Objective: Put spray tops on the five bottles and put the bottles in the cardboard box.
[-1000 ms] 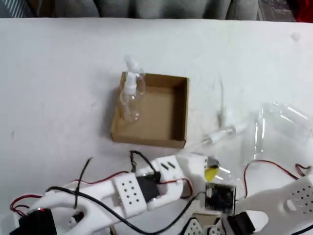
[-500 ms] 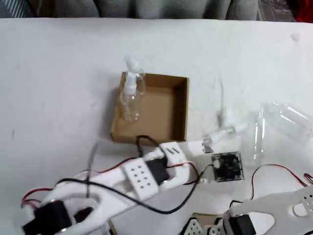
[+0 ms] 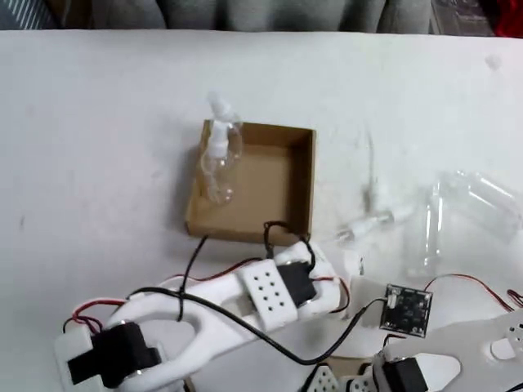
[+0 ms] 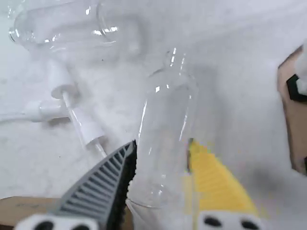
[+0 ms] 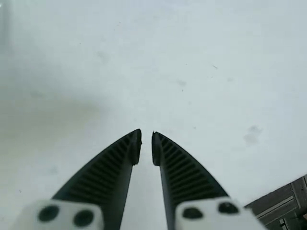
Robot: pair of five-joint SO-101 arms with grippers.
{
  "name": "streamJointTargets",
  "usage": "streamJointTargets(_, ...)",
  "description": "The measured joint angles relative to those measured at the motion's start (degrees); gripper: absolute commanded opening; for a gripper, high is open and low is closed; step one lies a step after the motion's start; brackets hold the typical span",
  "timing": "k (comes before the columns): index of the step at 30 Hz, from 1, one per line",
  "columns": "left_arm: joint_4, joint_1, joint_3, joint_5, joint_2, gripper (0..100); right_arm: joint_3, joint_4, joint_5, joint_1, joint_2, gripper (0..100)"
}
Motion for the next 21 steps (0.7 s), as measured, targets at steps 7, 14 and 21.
streamJointTargets(7, 3.16, -0.62, -2.55, -0.18, 0.7, 30, 0.0, 0.0, 0.0, -0.09, 0.0, 1.5)
streamJointTargets(14, 3.34, -1.14, -8.09, -0.35, 7.47, 30, 0.0, 0.0, 0.0, -0.09, 0.0, 1.5)
streamJointTargets(21, 6.15, -1.85, -19.6, -0.35, 21.27, 30, 0.0, 0.0, 0.0, -0.09, 0.0, 1.5)
